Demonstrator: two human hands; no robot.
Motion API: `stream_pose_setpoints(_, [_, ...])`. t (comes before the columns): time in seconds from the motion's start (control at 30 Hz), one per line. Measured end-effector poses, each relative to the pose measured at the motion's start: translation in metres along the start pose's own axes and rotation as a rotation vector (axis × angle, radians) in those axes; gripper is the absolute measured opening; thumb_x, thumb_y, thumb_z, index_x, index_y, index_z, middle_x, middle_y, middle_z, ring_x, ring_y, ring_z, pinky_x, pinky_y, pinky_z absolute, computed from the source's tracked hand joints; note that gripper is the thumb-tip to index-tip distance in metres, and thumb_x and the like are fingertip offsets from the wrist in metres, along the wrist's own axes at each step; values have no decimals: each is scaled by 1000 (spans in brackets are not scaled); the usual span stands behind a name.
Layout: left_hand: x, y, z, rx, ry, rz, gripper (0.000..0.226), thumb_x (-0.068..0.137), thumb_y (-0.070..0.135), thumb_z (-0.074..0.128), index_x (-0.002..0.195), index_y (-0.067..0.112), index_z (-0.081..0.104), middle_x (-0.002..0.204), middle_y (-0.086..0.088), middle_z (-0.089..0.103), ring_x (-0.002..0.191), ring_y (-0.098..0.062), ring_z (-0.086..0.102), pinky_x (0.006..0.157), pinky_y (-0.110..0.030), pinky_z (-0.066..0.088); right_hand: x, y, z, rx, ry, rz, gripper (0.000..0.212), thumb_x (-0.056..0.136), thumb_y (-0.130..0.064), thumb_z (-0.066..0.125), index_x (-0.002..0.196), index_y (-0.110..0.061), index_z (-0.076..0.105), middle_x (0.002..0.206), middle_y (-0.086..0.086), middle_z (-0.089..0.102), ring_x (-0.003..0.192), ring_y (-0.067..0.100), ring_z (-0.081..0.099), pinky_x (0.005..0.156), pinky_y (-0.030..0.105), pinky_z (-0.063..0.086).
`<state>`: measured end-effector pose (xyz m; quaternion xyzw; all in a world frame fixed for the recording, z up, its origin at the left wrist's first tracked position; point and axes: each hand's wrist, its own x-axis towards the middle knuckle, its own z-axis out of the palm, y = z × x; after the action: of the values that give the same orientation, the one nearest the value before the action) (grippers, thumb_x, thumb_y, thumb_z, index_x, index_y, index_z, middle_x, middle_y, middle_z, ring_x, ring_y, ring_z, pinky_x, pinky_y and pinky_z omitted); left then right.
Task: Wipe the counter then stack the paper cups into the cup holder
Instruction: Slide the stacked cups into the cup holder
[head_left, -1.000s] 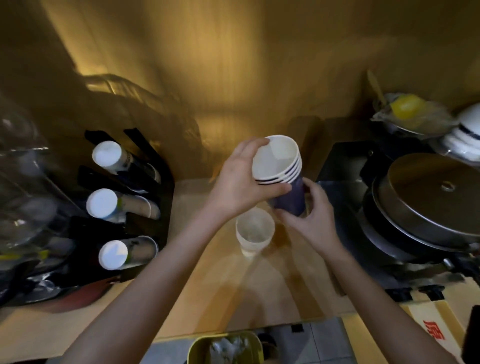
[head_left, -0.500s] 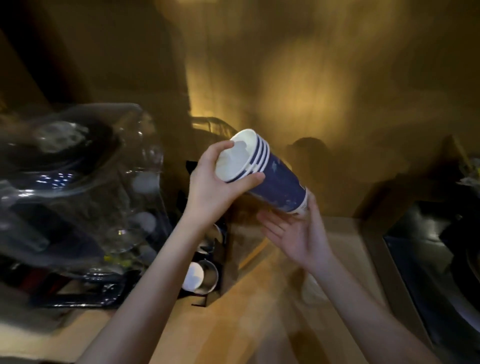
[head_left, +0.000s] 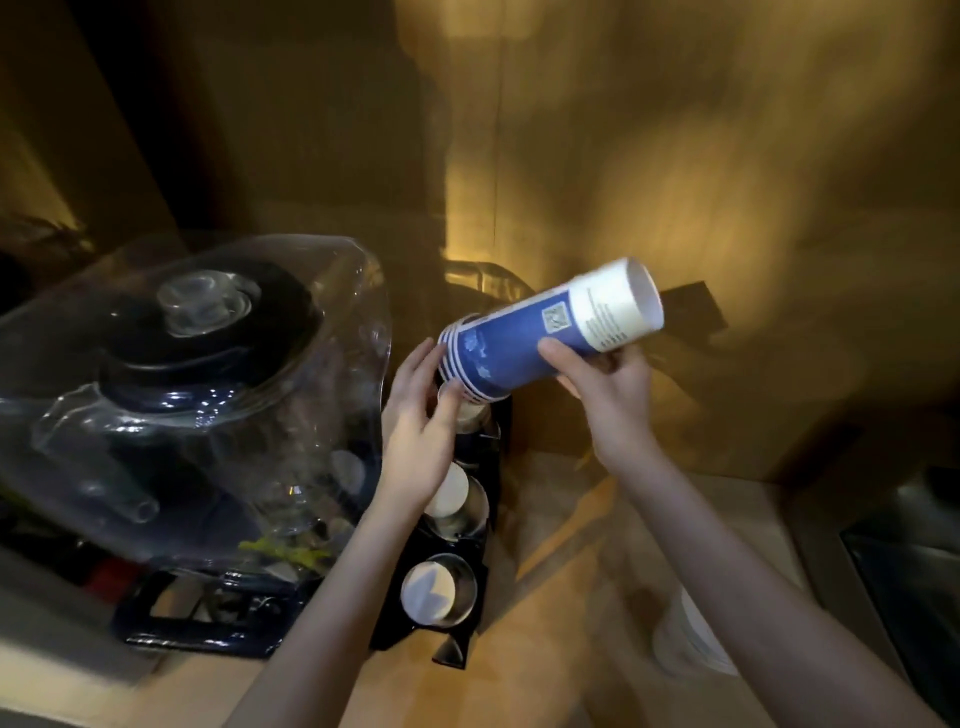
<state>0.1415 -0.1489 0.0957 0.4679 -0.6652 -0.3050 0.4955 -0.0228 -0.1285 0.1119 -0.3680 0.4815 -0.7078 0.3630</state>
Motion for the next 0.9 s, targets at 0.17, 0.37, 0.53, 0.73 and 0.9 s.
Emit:
stream_pose_setpoints(0.17, [7, -10, 6, -307, -39, -280, 25, 96, 27, 38, 109, 37, 57, 113, 12, 62, 104, 7, 57, 92, -11, 43, 13, 7, 20, -315, -94, -51, 69, 60, -20, 85, 119, -16, 49, 110, -8, 61, 98, 2, 61, 77, 15, 53])
stream_pose_setpoints(0.37, [4, -25, 9, -144, -115, -328, 48, 97, 42, 29, 140, 21, 33, 145, -5, 42, 129, -13, 38, 107, -27, 27, 17, 20, 28, -511, -142, -70, 78, 60, -25, 85, 126, -14, 45, 124, 1, 59, 106, 10, 56, 75, 10, 45])
stream_pose_setpoints(0.53, [10, -26, 13, -170, -193, -391, 45, 98, 37, 22, 138, 20, 37, 142, -4, 44, 112, -3, 37, 96, -20, 26, 19, 33, 31, -587, -176, -81, 85, 60, -27, 85, 131, -13, 42, 129, 4, 57, 116, 17, 54, 92, 25, 48])
stream_pose_setpoints(0.73, [21, -37, 12, -188, -211, -532, 55, 92, 52, 21, 119, 22, 58, 131, -11, 56, 114, -19, 49, 104, -36, 34, 20, 50, 33, -678, -277, -65, 77, 59, -23, 86, 125, -14, 46, 112, -8, 55, 103, 3, 46, 69, 2, 38])
stream_pose_setpoints(0.9, [8, -24, 11, -210, -102, -369, 41, 96, 43, 28, 132, 33, 45, 140, 2, 47, 127, -10, 42, 108, -30, 32, 23, 78, 37, -792, -334, -14, 79, 60, -24, 85, 127, -15, 43, 125, 7, 59, 117, 23, 54, 87, 27, 44])
